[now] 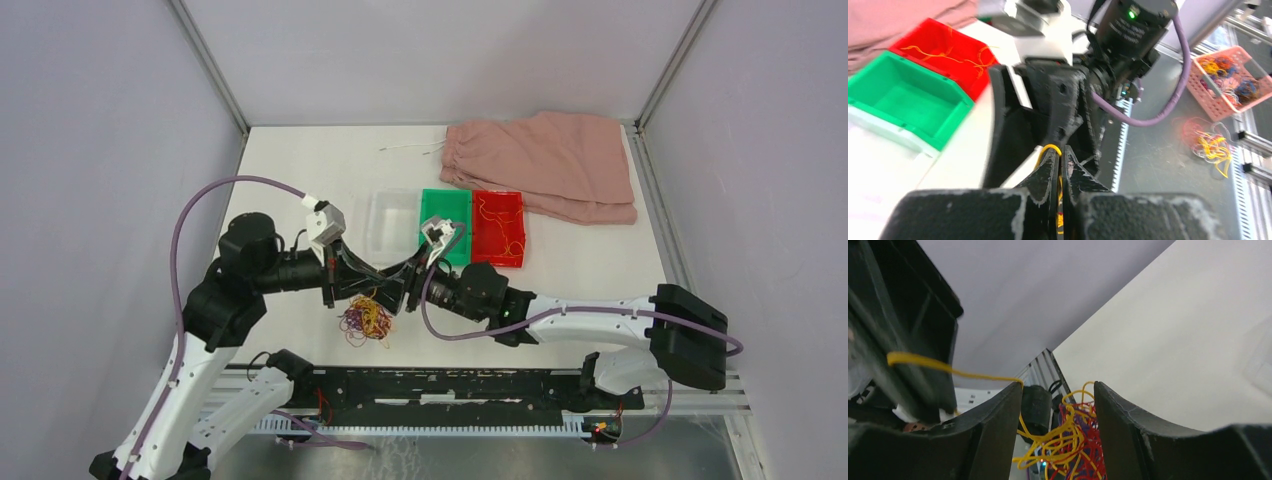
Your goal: Untangle the cables
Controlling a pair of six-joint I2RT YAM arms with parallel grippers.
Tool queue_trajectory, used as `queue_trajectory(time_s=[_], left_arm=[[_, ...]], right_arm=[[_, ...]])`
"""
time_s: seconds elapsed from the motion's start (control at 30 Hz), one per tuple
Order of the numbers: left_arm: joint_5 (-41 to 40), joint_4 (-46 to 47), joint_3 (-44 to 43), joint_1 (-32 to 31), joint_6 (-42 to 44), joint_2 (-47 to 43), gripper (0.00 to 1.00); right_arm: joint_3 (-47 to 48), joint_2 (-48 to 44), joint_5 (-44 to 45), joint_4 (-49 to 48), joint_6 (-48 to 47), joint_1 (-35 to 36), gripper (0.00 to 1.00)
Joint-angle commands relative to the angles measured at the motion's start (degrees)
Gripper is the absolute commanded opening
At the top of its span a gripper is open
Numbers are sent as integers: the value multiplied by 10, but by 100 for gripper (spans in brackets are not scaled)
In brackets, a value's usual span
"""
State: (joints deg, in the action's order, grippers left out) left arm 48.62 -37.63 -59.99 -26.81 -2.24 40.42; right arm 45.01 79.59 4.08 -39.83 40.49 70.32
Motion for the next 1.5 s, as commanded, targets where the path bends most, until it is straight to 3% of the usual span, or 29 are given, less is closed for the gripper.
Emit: queue_trajectory(time_s=[0.0,0.13,0.5,0.67,0.83,1.03,1.47], left_arm=[[-27,52,-32,4,31,5,3],[-23,57,-33,4,24,11,3],[-17,71,-44,4,6,19,3],[-17,71,-63,4,4,29,3],[-12,71,-58,4,1,19,3],[-5,71,-52,4,-3,25,3],[-3,71,-61,4,-9,31,3]], right_arm=[[-57,-28,-65,-78,34,-1,61],[-69,-34,-74,-98,36,-3,62],[-7,-7,-78,-37,17,-2,64],[-13,-31,11,38,-1,-2,61],[-75,-126,82,30,-27,-2,62],[-73,-165,51,28,-32,-2,63],[-14,-117,23,-5,-27,-2,64]])
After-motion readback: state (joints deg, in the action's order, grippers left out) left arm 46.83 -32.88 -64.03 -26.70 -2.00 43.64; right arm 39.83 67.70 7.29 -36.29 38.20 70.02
